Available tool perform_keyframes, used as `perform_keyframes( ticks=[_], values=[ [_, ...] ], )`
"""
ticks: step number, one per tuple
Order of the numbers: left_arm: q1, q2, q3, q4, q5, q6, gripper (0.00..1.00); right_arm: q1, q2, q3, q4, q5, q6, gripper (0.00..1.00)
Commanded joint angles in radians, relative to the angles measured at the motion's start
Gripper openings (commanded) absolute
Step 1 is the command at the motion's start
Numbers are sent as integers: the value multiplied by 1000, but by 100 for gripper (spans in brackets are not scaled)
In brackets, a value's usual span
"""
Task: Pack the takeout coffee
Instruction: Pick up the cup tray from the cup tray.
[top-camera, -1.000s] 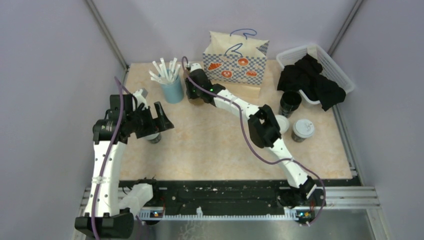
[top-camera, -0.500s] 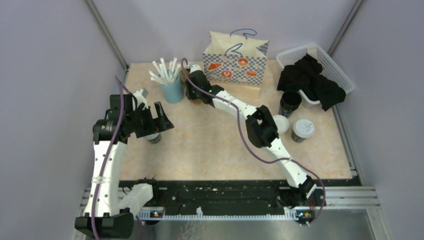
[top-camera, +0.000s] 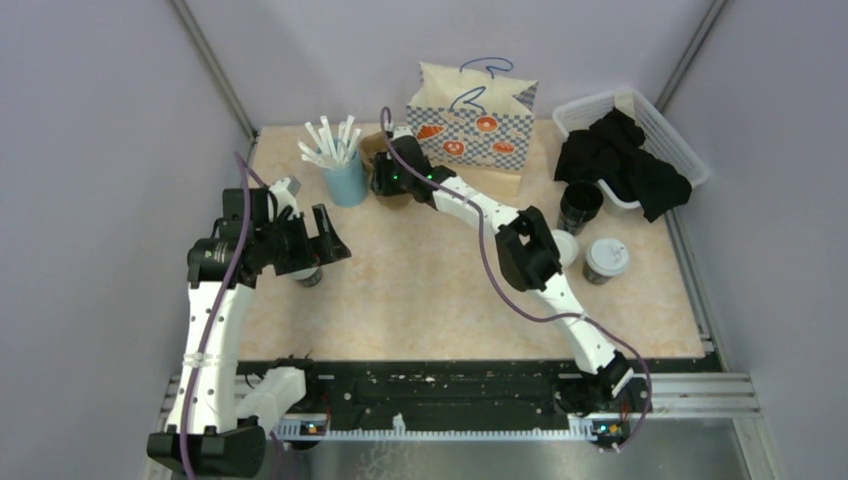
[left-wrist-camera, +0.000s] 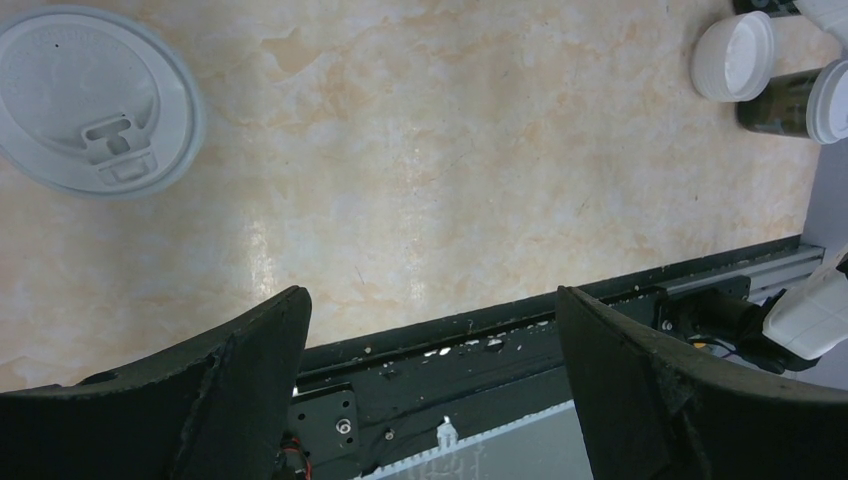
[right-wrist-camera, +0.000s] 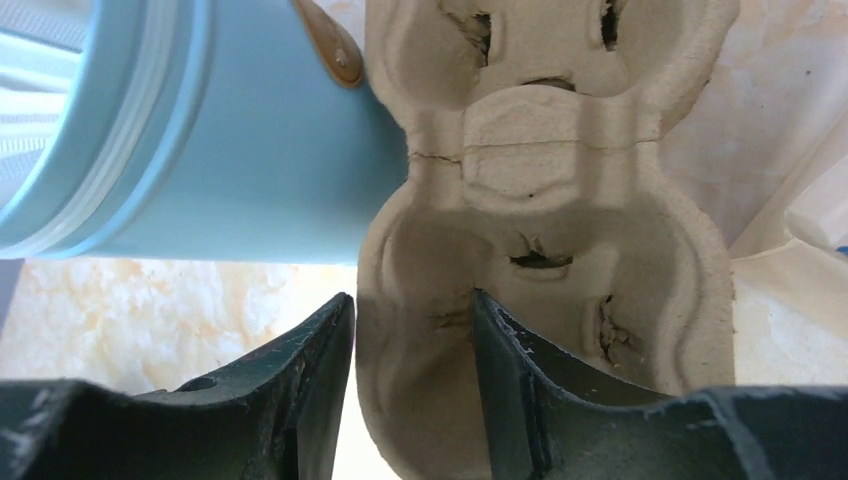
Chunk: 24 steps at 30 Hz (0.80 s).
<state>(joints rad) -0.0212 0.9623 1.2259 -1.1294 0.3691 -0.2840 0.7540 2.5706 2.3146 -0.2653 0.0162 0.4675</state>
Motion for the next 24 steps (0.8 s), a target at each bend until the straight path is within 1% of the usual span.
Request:
perform_keyframes(
  ticks=[1, 6, 10, 13, 15, 17, 24],
  values=[
    [-3, -6, 20, 28, 15, 16, 99, -31, -35, -17, 28, -75, 95, 47],
    [-2, -8, 24, 26, 10, 14, 99, -31, -17, -3, 9, -75, 91, 32],
    [-2, -8, 20, 28, 8, 13, 99, -31, -15, -5, 3, -80, 86, 26],
    [-3, -8, 18, 31, 12, 11, 99, -29, -24, -7, -6, -73, 83, 19],
    [-3, -8, 16, 34, 12, 9, 99, -29, -36, -1, -18, -72, 74, 12],
    [-2, -5, 17, 35, 13, 8, 99, -30, -52, 9, -44, -74, 69, 0],
    [-2, -5, 9, 62, 26, 0, 99, -16, -149, 6, -154, 0, 29, 0]
  ],
)
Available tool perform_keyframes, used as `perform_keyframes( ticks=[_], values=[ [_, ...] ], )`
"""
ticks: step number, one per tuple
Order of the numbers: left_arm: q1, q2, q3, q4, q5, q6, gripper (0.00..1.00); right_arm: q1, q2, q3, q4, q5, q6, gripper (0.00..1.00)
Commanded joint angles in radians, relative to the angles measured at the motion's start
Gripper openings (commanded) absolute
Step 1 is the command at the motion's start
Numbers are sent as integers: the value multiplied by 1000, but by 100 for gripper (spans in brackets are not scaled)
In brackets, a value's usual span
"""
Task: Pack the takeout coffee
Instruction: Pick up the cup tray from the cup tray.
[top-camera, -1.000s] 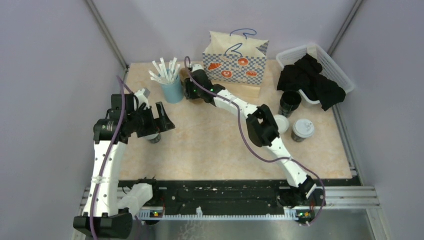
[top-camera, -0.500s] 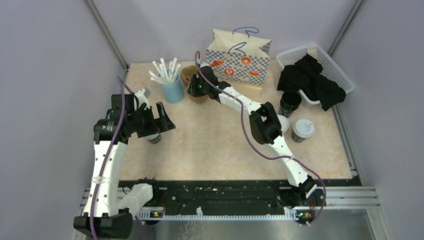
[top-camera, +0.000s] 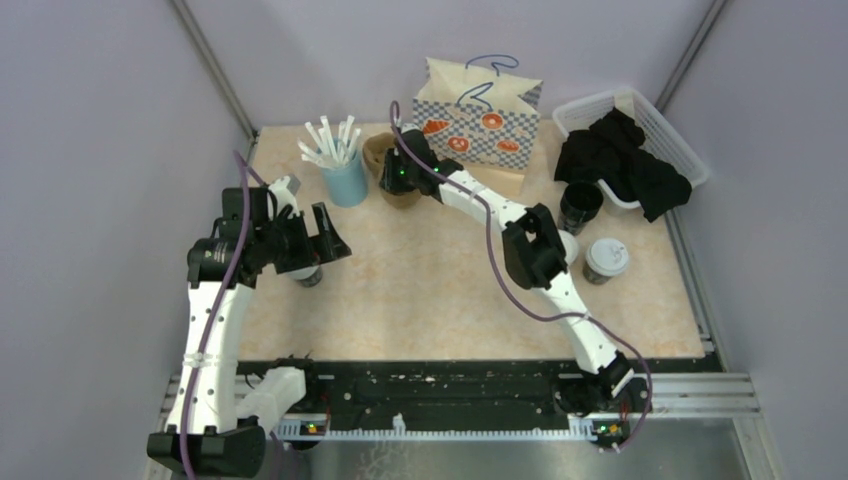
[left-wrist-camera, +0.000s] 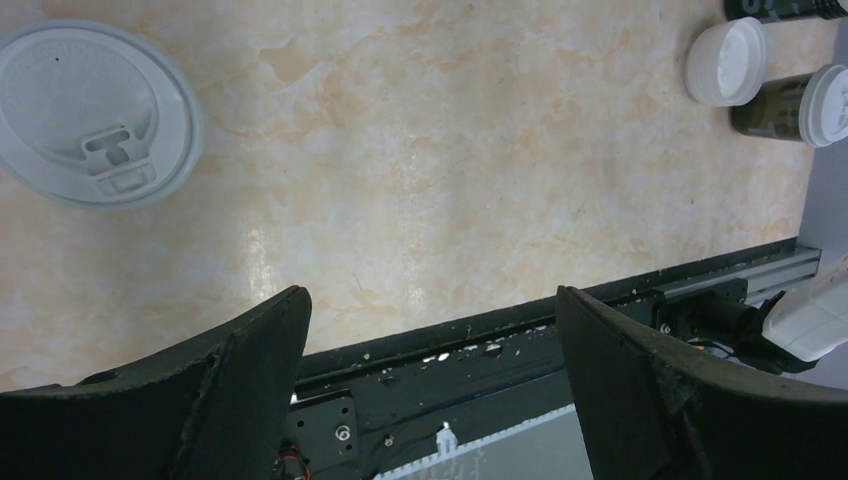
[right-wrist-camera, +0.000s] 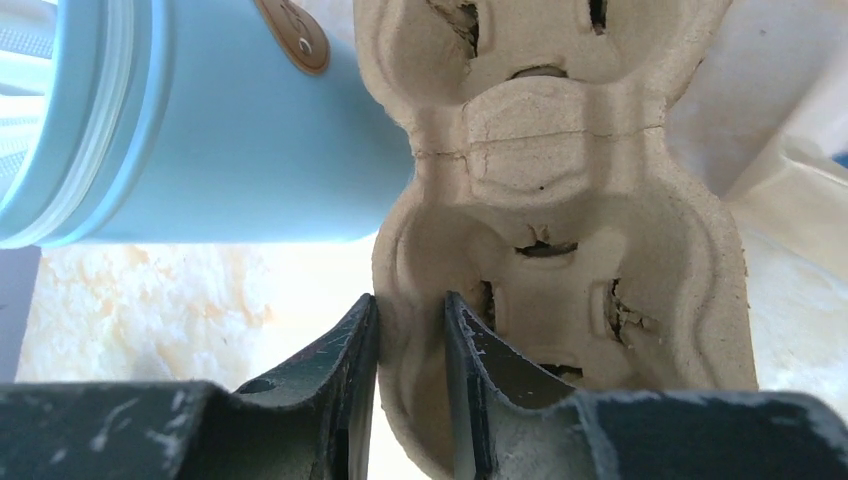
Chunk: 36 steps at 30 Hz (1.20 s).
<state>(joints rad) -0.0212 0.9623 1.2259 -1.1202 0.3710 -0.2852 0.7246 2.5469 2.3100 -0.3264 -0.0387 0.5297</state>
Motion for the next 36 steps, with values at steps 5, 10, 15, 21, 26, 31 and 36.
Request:
perform_keyframes(
  ticks=[5, 10, 15, 21, 26, 31, 36],
  values=[
    [-3, -5, 8, 76, 34, -10, 99, 56, -167, 15, -219, 187, -43, 0],
    [-2, -8, 3, 96, 43, -24, 99, 88, -183, -27, -280, 279, -61, 0],
    [-3, -20, -7, 106, 45, -37, 99, 88, -213, 5, -253, 262, -142, 0],
    [-2, -26, 9, 116, 43, -60, 99, 88, -314, -33, -190, 250, -193, 0],
    [-2, -21, 35, 160, 92, -95, 99, 88, -391, 24, -298, 248, -162, 0],
    [-2, 24, 36, 344, 287, -214, 97, 88, -574, 46, -432, 175, -212, 0],
    [-59, 129, 31, 683, 379, -375, 95, 76, -839, -32, -531, 207, -355, 0]
  ],
)
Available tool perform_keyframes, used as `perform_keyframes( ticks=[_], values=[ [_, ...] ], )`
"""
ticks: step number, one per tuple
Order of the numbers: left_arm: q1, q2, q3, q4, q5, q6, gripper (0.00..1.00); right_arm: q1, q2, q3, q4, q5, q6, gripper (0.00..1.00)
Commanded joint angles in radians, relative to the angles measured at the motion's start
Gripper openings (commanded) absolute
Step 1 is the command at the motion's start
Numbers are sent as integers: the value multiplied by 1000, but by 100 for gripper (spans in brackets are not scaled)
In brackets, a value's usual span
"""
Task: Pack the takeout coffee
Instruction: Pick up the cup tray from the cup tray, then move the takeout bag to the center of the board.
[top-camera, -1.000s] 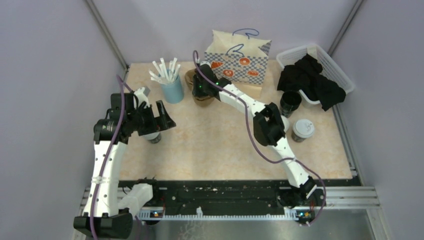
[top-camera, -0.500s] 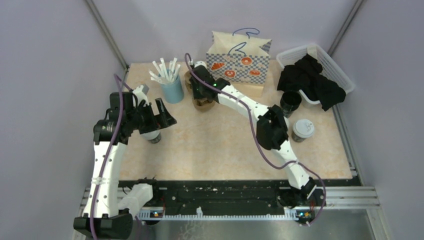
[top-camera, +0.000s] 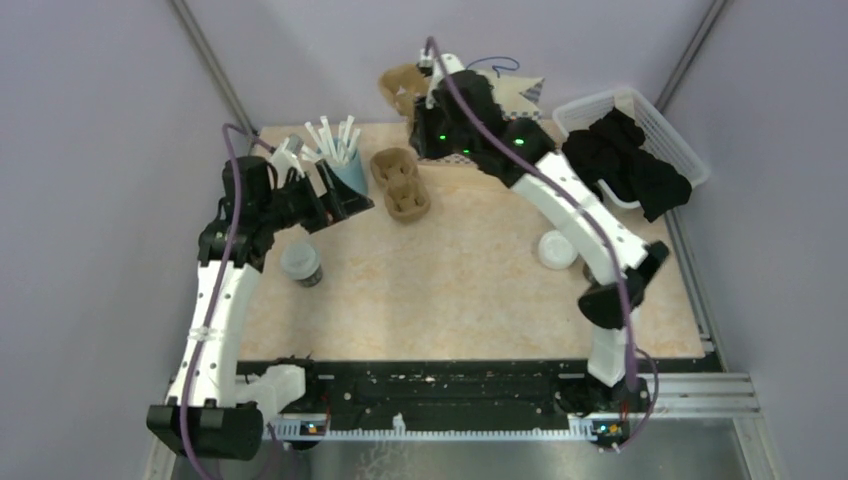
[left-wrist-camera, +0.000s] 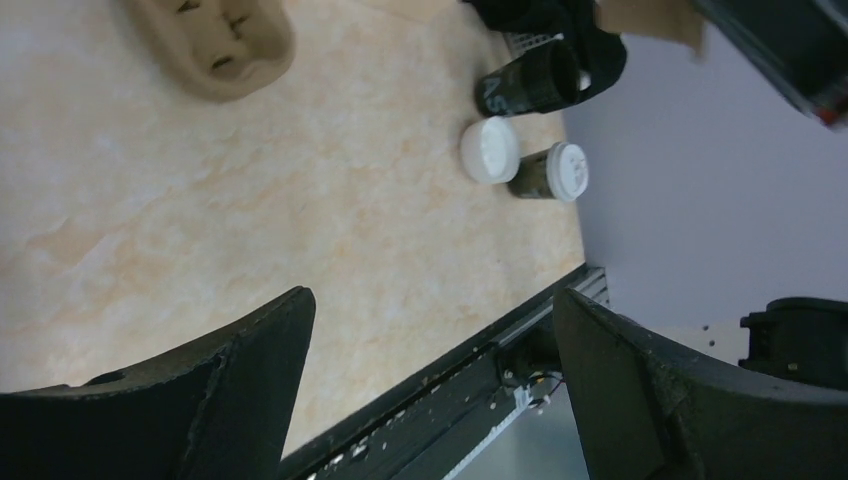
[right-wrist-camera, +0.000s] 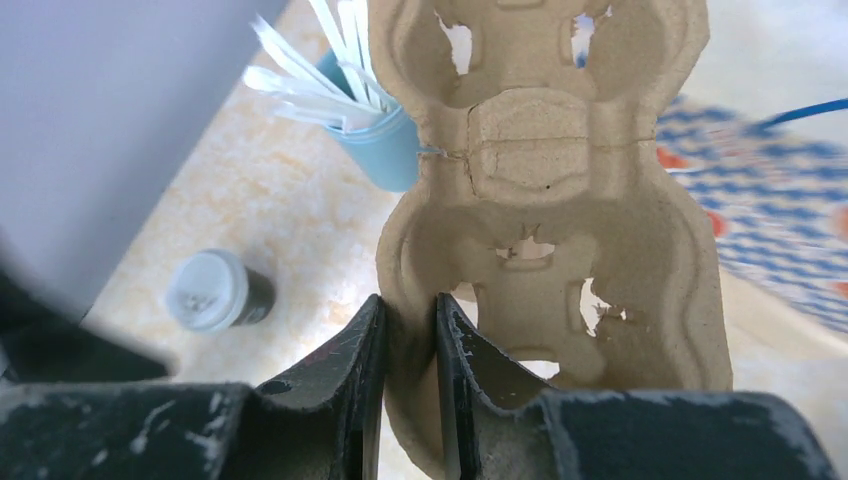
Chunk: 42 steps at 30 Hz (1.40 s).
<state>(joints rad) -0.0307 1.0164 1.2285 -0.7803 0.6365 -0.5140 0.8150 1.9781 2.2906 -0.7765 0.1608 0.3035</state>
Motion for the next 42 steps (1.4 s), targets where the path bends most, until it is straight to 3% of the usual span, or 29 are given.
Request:
perform_keyframes(
  ticks=[1, 6, 12, 15, 22, 25, 29, 31, 35, 40, 42],
  values=[
    [-85, 101, 34, 404, 93, -158, 95, -22, -321, -41, -83, 0, -143, 0],
    [-251, 328, 176, 656, 12, -179, 95, -90, -545, -189, -95, 49, -140, 0],
    [-356, 718, 651, 658, -47, 13, 94, -205, -762, -383, -65, 112, -98, 0],
    [-402, 850, 801, 720, -101, 85, 95, -209, -820, -433, -58, 114, -95, 0],
    [-523, 1019, 956, 806, -326, 262, 95, -208, -904, -450, -103, 152, -44, 0],
    [-601, 1047, 965, 791, -536, 427, 94, -208, -939, -459, -124, 170, -25, 0],
    [-641, 1078, 965, 756, -799, 503, 80, -208, -970, -460, -135, 185, 0, 0],
    [-649, 1087, 972, 761, -822, 529, 72, -208, -980, -462, -135, 188, 11, 0],
    [-668, 1091, 973, 809, -845, 577, 45, -208, -999, -482, -121, 187, 33, 0],
    [-673, 1106, 1027, 787, -833, 582, 0, -208, -1006, -486, -114, 158, 65, 0],
    [-677, 1089, 1034, 738, -810, 571, 0, -208, -1006, -481, -122, 156, 76, 0]
  ],
)
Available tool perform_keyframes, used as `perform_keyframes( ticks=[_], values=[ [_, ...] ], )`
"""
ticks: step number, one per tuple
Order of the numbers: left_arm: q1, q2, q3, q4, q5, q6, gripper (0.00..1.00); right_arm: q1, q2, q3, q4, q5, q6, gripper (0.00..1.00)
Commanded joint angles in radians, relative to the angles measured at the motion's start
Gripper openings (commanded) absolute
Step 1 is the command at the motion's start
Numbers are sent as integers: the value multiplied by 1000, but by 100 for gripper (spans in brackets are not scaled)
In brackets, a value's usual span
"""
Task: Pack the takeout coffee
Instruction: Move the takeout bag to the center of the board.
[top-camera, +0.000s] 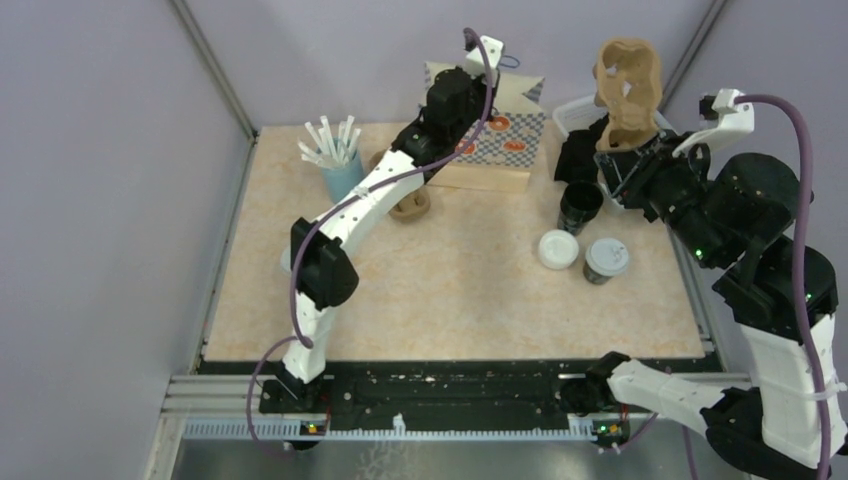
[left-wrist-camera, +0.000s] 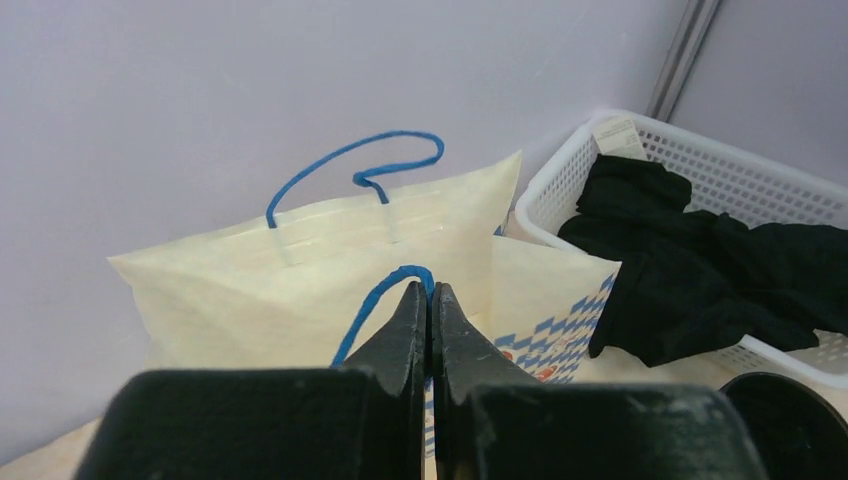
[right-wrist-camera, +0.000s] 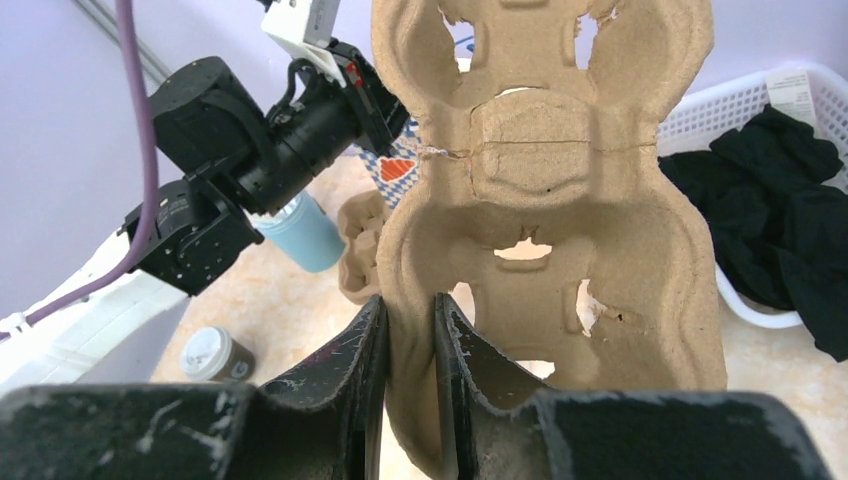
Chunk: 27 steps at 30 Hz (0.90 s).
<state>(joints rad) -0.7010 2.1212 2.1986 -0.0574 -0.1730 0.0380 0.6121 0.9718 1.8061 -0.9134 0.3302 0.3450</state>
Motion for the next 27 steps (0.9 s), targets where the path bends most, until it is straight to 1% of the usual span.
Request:
perform_keyframes(
  ticks=[1, 4, 9, 15, 18, 20, 23, 27],
  values=[
    [-10, -28, 63, -4, 8, 11, 0, -6, -2, 4, 11, -14, 40, 0],
    [-22, -88, 41, -59, 34, -34, 0, -6, -3, 11, -1, -16, 49, 0],
    [-32, -242, -77, -140, 84, -178, 0, -5, 12, 37, -31, -20, 46, 0],
    [-32, -466, -329, -162, 248, -396, 0, -6, 59, 52, -58, -75, -13, 0],
    [-34, -560, -439, -170, 334, -467, 0, -6, 92, 74, -85, -131, -53, 0],
    [-35, -627, -496, -203, 371, -491, 0, -5, 117, 93, -113, -205, -74, 0],
    [-36, -720, -582, -236, 390, -512, 0, -6, 157, 129, -153, -319, -58, 0],
    [-35, -852, -728, -221, 434, -589, 0, -5, 180, 109, -148, -582, 4, 0]
  ],
)
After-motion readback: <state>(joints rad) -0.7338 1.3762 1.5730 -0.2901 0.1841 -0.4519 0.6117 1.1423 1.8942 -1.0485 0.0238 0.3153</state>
